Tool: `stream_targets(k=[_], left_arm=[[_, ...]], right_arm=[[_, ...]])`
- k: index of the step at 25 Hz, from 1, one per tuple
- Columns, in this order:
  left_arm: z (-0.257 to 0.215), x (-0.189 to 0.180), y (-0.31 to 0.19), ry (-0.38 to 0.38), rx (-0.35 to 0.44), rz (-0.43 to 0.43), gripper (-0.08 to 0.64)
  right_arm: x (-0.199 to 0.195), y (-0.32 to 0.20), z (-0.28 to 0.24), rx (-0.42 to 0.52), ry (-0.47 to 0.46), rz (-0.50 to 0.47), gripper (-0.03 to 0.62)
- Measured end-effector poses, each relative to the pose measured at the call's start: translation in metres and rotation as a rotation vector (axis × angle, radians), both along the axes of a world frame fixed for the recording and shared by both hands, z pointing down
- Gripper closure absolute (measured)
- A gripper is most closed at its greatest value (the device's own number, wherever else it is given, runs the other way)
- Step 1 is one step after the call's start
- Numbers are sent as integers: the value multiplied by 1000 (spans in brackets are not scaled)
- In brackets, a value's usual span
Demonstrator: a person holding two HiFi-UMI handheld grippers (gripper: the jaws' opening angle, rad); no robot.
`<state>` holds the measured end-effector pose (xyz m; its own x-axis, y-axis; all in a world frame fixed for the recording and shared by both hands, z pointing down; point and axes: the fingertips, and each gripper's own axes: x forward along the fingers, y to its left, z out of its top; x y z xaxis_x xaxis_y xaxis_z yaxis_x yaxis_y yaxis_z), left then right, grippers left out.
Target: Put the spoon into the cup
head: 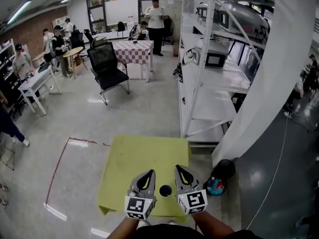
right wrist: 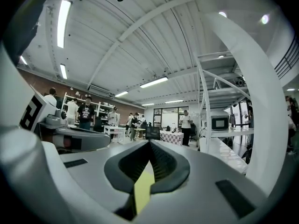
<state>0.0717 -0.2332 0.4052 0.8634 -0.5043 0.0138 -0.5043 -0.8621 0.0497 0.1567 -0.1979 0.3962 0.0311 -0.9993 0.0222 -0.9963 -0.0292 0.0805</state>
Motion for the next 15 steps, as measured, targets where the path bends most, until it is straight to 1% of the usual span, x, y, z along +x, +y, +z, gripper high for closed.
stream_targets(k=[5,15], left_arm=[[-2,3,5,6,12,12,553],[0,-12,5,12,9,3,554]], right_arm=[[-4,1,-9,26,5,8,586],[-17,-3,-14,37,4,1,586]])
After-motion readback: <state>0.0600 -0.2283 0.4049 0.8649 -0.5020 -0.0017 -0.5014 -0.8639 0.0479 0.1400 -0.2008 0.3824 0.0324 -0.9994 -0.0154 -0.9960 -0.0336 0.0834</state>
